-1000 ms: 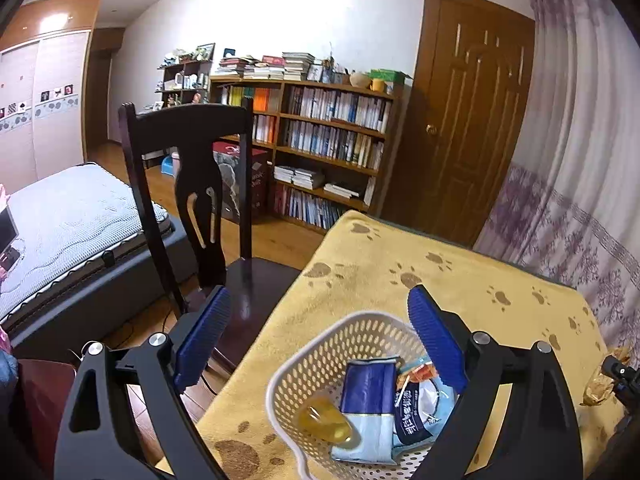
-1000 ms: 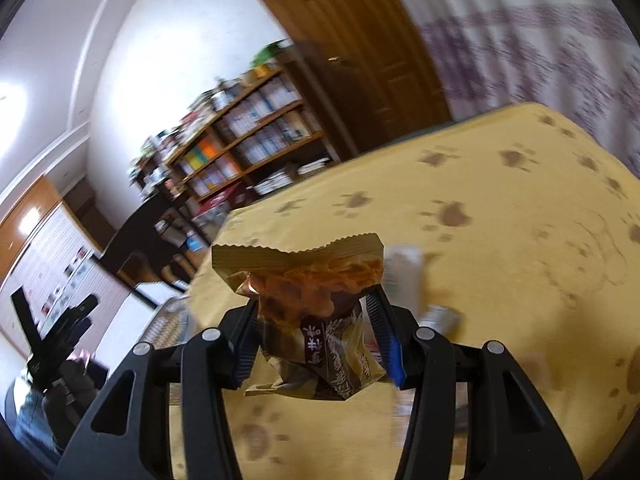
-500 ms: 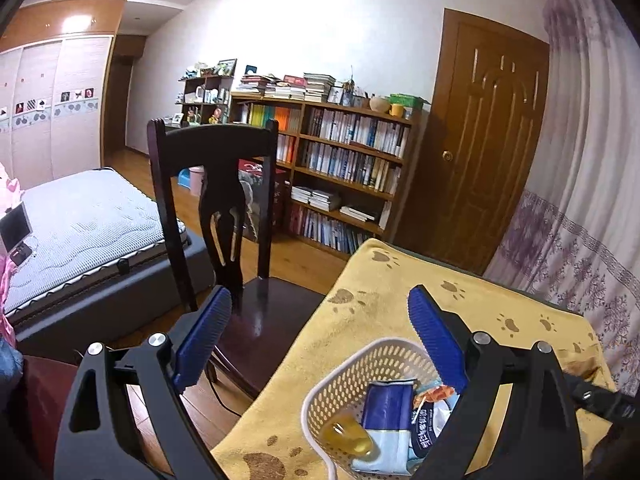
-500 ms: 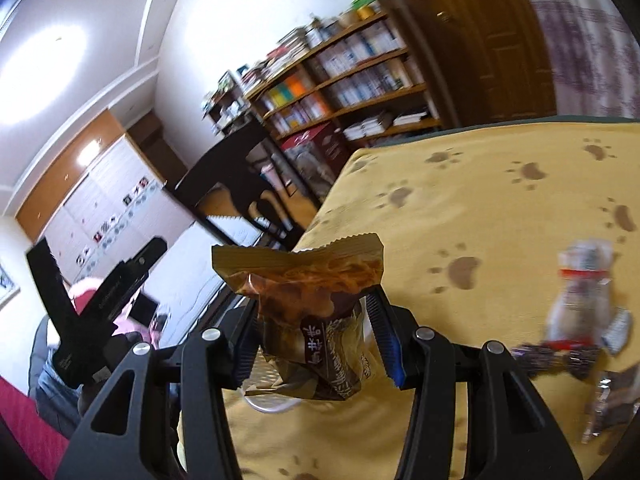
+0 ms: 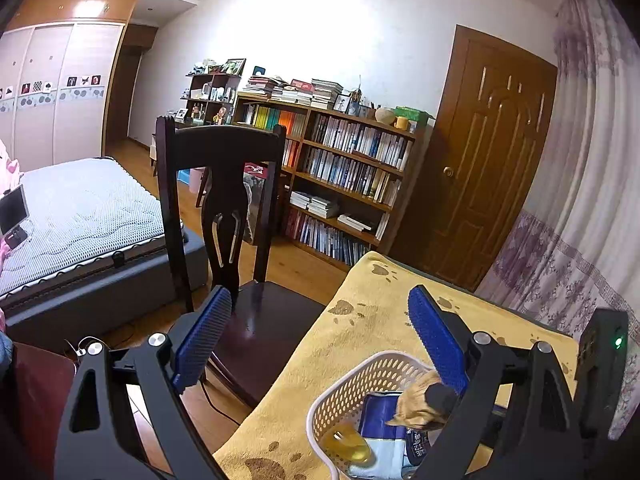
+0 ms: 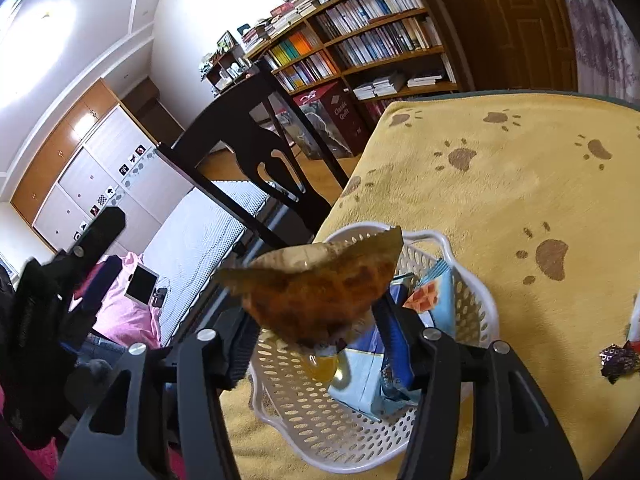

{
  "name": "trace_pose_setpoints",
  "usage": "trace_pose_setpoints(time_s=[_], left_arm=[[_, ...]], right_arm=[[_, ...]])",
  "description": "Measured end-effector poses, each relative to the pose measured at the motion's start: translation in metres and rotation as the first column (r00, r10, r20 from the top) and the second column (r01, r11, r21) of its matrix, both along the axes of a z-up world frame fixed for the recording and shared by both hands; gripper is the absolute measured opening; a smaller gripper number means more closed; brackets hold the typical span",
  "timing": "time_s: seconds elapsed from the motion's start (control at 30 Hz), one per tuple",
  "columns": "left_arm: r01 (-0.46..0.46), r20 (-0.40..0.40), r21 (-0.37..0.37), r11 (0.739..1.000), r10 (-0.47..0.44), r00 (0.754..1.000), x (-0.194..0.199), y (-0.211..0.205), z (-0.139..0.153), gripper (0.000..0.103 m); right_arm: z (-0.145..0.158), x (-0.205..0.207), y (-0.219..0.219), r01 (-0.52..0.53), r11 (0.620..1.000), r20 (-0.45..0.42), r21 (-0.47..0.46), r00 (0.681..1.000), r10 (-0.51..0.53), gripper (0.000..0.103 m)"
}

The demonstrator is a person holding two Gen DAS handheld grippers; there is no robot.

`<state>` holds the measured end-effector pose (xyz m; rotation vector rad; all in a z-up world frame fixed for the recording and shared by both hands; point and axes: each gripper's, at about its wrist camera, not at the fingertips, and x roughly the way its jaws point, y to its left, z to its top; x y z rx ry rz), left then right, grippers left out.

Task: Organize snacks
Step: 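Lower the brown bag into the basket and open the right tool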

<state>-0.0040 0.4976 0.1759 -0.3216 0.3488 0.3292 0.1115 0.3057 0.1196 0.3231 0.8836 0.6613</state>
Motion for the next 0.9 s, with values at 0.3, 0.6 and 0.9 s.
trace_pose_setpoints(time_s=[0.3, 0.6, 0.9], left_arm=[[0.012, -0.005, 0.009, 1.000, -0.012, 1.000, 0.002, -0.002, -0.003, 0.091], [0.033, -0.028, 0.022, 0.999, -0.033, 0.999, 0.008, -0.004, -0.009, 0.096], [0.051, -0.148, 0.023, 0.998, -0.047, 0.988, 0.043, -0.006, -0.039, 0.096]], right_arm=[[0.001, 0.001, -0.010, 0.011, 1.000, 0.009, 0.002, 1.000, -0.011, 0.059], [-0.006, -0.003, -0.020, 0.026, 1.000, 0.006, 0.000, 1.000, -0.026, 0.059], [-0.012, -0.010, -0.044, 0.056, 0.998, 0.000, 0.022, 0.998, -0.056, 0.059]])
